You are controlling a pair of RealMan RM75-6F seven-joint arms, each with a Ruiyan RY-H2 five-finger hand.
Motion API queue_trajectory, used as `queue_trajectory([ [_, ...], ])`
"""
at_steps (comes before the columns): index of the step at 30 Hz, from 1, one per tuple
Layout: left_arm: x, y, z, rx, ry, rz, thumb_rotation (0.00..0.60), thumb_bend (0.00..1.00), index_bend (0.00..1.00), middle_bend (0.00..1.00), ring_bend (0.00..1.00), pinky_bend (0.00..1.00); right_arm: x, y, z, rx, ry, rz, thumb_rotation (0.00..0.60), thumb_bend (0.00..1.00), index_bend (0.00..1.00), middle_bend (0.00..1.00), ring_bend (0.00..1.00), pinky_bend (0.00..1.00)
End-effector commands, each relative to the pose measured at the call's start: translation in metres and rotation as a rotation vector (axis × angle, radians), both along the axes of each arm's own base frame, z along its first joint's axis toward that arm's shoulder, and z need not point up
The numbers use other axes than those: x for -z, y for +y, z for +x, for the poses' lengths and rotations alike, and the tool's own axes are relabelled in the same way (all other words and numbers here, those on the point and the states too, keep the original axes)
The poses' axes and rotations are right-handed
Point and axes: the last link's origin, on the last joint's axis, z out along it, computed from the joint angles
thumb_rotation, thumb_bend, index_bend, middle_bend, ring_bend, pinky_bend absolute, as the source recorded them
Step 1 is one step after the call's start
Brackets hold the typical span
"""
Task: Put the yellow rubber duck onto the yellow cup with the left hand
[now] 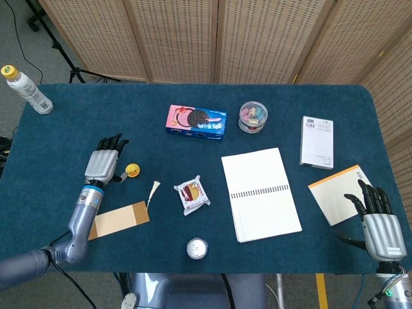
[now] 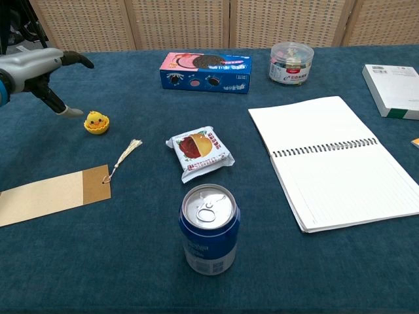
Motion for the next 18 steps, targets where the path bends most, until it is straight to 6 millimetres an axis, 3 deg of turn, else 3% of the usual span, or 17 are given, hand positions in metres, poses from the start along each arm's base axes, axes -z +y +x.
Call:
queue_trajectory([
  [1, -0.024, -0.012, -0.007, 0.016, -0.028, 0.049, 0.600, 0.24, 0.12, 0.00, 0.00, 0.00, 0.000, 0.000, 0.000, -0.001, 0.000, 0.001, 0.600, 0.00, 0.21, 0.00, 0.00, 0.00],
  [10, -0.076, -0.087, -0.070, -0.007, 0.019, 0.097, 0.600, 0.23, 0.01, 0.00, 0.00, 0.00, 0.004, 0.000, 0.002, -0.001, 0.015, 0.013, 0.600, 0.00, 0.21, 0.00, 0.00, 0.00],
  [18, -0.085, -0.136, -0.107, -0.031, 0.056, 0.158, 0.600, 0.23, 0.00, 0.00, 0.00, 0.00, 0.008, -0.001, 0.004, 0.001, 0.027, 0.016, 0.600, 0.00, 0.21, 0.00, 0.00, 0.00],
])
